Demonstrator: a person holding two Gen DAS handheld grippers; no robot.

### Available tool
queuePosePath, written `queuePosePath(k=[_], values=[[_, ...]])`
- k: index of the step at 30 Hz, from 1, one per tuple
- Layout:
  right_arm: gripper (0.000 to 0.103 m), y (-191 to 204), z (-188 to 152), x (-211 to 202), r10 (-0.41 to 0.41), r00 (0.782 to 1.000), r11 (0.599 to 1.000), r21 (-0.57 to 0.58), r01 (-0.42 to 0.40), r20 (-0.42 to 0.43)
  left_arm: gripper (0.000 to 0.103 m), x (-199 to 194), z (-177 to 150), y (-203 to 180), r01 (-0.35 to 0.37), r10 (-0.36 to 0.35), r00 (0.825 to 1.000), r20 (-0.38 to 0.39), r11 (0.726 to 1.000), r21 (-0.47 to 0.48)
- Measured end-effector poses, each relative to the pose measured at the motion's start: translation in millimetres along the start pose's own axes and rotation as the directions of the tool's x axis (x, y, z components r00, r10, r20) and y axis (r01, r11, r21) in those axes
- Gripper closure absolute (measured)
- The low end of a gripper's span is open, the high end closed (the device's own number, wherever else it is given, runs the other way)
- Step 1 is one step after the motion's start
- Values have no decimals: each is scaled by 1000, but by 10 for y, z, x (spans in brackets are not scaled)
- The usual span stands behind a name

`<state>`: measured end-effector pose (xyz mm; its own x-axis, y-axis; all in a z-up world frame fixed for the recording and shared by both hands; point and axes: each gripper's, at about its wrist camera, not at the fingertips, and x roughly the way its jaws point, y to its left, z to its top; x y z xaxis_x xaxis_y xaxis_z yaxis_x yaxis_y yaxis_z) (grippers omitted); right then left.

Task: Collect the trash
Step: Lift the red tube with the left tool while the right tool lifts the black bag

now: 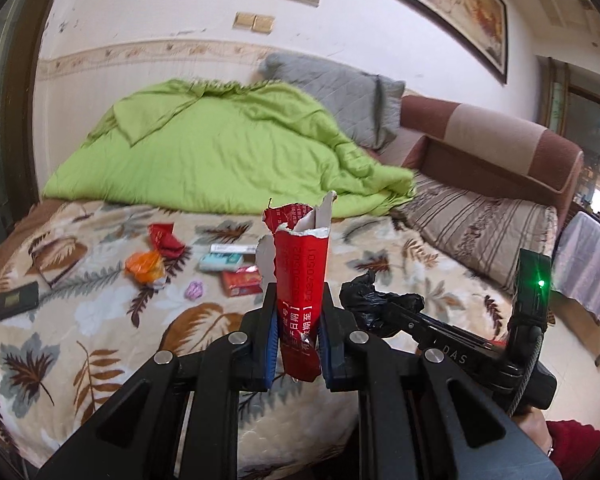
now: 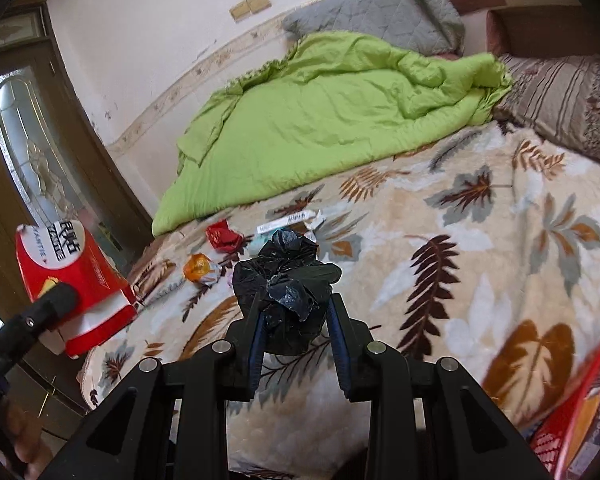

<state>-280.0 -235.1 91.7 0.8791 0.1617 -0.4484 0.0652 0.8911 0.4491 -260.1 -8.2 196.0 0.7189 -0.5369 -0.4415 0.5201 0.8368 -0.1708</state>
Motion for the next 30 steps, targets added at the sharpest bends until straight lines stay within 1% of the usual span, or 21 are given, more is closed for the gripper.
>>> queuePosePath(k=[3, 5, 10, 14, 17, 19, 24, 30], values=[[72, -6, 78, -138, 10, 1000, 999, 31, -11, 25, 87, -60, 56, -27, 22, -22, 1000, 14, 1000, -7], [72, 21, 122, -187, 2, 999, 1000, 31, -3, 40, 87, -49, 57, -11, 26, -26, 1000, 15, 1000, -12], [72, 74, 113, -155, -4, 1000, 1000, 15, 4, 24, 87, 130, 11, 101, 35, -35, 999, -3, 999, -29], [72, 78, 101, 36, -26, 1000, 1000, -10, 26, 7, 87, 368, -112, 251, 26, -28, 999, -44, 999, -48], [72, 69, 46, 255, -41, 999, 999, -20, 40, -30, 87, 635, -248, 433, 11, -18, 996, -92, 997, -78], [72, 63, 7, 362, -49, 998, 998, -29, 48, -44, 87, 782, -327, 511, -13, 4, 994, -111, 997, -81], [72, 94, 2, 536, -51, 997, 997, -64, 47, -63, 87, 1141, -507, 651, -16, -2, 985, -173, 994, -106], [72, 10, -11, 674, -39, 993, 999, -29, 36, -114, 87, 1384, -601, 728, -15, -6, 978, -207, 995, -95]])
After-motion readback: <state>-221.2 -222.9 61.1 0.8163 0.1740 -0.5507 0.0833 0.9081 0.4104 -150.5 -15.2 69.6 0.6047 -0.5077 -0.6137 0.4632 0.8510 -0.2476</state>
